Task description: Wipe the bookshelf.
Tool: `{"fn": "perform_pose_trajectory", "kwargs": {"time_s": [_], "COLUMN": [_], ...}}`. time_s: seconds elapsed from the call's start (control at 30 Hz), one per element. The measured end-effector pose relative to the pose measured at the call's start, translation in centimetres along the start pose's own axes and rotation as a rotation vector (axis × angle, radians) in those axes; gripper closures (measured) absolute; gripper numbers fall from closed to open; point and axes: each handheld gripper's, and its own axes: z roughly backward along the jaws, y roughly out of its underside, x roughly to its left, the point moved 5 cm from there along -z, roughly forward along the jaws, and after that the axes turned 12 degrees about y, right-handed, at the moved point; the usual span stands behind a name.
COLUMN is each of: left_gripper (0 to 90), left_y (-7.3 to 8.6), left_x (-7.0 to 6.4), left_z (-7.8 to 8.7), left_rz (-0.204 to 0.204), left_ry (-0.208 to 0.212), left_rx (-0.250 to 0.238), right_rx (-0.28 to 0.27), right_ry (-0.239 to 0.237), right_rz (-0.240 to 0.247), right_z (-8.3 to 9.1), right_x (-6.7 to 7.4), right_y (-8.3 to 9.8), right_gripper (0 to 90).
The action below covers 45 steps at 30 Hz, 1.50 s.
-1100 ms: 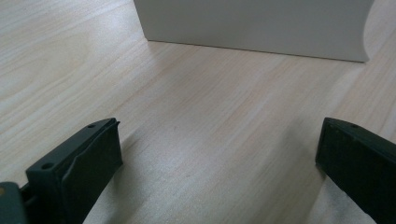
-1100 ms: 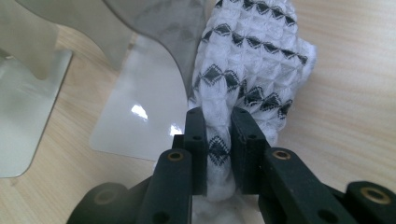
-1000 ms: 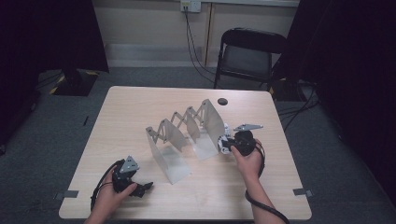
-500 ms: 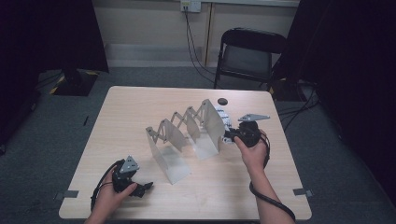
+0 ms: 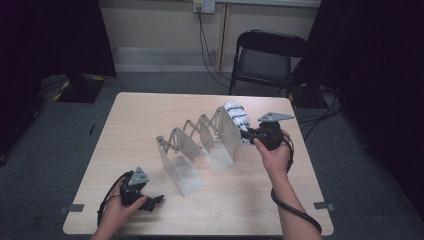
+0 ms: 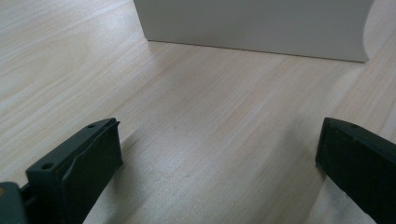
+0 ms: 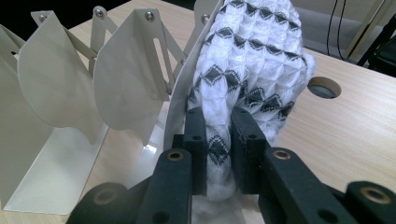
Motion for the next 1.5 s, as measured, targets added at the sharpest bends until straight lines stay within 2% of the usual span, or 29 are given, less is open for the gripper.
{"fn": "perform_pose_trajectory", "kwargs": {"time_s": [0.7,0.87,1.03,1.5], "left_gripper": [0.0,0.0,0.0,0.0], "left_y": [0.0,0.0,0.0,0.0], "left_x": [0.0,0.0,0.0,0.0], "left_z": [0.0,0.0,0.0,0.0], "left_rz": [0.002,0.002,0.002,0.003], "left_ry": [-0.001,-0.001,-0.001,-0.002], "left_rx": [0.002,0.001,0.001,0.001], "right_rx": [-0.015,0.007,0.010,0.036], "right_ry": [0.037,0.054,0.050,0.071], "right_rz": [0.044,0.046,0.017,0.011], "right_z": [2.4,1.9,1.6,0.7], "right_x": [0.2,0.3,0.1,0.0], "right_y": [-2.9,-2.3,-1.7,-0.6], "right_gripper": [77.8,77.8,77.8,77.8]}}
